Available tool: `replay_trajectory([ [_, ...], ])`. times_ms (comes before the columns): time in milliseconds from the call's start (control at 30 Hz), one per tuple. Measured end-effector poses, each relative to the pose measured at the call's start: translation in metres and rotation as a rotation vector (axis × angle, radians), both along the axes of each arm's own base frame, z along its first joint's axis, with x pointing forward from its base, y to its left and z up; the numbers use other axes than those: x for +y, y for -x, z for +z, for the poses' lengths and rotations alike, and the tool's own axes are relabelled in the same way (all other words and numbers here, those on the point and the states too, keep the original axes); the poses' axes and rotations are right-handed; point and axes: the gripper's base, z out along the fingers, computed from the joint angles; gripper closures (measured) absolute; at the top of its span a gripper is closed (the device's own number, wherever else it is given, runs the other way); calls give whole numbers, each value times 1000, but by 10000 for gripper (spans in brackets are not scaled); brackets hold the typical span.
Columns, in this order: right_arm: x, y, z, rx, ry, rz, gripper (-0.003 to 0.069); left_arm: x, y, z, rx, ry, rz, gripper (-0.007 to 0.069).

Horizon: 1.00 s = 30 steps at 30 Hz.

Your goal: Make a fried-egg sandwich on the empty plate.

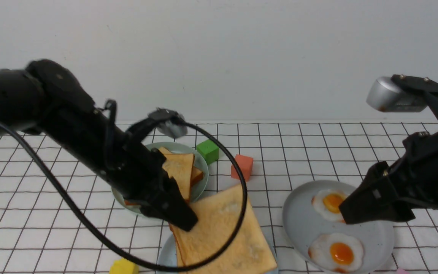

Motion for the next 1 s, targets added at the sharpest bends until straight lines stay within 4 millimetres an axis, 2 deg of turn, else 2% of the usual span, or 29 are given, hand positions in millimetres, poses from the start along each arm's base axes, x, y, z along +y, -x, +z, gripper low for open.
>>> replay_trajectory([
  [33,0,0,0,3,1,1,216,-2,-1,-3,-3,-9,-4,443],
  [100,0,2,-1,24,6,14,216,-13,-6,-25,-19,-65,-24,443],
  [233,0,4,-1,38,9,22,216,-17,-13,-46,-28,-113,-16,443],
  [433,-1,4,-1,30,8,18,237,-15,-20,-50,-58,-145,54,435],
  [500,-1,6,-4,28,8,13,280,-14,-19,-49,-61,-152,52,385],
  [567,-3,12,-9,35,9,9,363,-13,-18,-47,-60,-164,46,309],
  [600,-3,12,-10,37,10,8,372,-13,-17,-46,-60,-167,45,301],
  [633,-6,19,-12,30,10,-4,449,-11,-16,-43,-57,-179,44,251],
  [767,-19,43,-14,-53,9,-104,647,-8,-12,-26,-87,-185,67,92],
  [867,-33,69,-13,-212,-38,-197,669,-7,-7,-2,-122,-151,123,25],
  [967,-44,89,-19,-363,-82,-257,669,-6,-2,25,-135,-115,173,19],
  [1000,-49,99,-23,-427,-108,-282,669,-5,3,40,-129,-96,199,27],
])
